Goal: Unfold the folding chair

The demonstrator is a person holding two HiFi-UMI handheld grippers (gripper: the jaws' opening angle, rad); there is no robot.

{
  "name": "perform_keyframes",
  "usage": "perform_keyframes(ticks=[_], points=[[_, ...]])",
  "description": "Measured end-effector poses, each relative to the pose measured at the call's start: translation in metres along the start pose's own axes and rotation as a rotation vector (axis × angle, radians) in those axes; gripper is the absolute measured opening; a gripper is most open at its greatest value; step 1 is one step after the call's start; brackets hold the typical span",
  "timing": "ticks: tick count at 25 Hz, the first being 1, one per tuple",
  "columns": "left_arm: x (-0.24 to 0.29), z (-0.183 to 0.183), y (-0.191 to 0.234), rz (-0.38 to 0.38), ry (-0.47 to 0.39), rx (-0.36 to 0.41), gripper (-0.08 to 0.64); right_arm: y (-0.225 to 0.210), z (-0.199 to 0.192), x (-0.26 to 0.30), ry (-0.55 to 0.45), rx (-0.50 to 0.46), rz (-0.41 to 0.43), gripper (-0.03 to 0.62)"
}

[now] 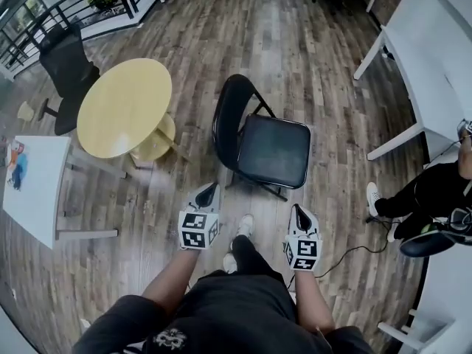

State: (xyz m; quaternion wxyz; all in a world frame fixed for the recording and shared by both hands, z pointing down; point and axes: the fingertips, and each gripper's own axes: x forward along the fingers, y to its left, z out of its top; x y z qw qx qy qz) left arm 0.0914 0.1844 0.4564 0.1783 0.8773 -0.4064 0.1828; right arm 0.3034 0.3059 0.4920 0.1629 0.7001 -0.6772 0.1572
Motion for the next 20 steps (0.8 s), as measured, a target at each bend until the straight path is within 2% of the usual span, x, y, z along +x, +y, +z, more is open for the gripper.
perform_keyframes(ticks=[3, 8, 20], points=[[-0.045, -0.007, -0.029, -0.017, -0.016, -0.017, 0.006, 0.022, 0.014, -0.046, -0.036, -0.071, 0.005, 0.015], [-0.106, 0.008, -0.058, -0.031, -0.098, 0.015, 0.006, 0.047, 0.046, -0.092, -0.140, -0.099, 0.011, 0.015], [-0.144, 0.036, -0.137, 0.008, -0.158, 0.080, 0.006, 0.033, 0.098, -0.157, -0.285, -0.190, 0.078, 0.015]])
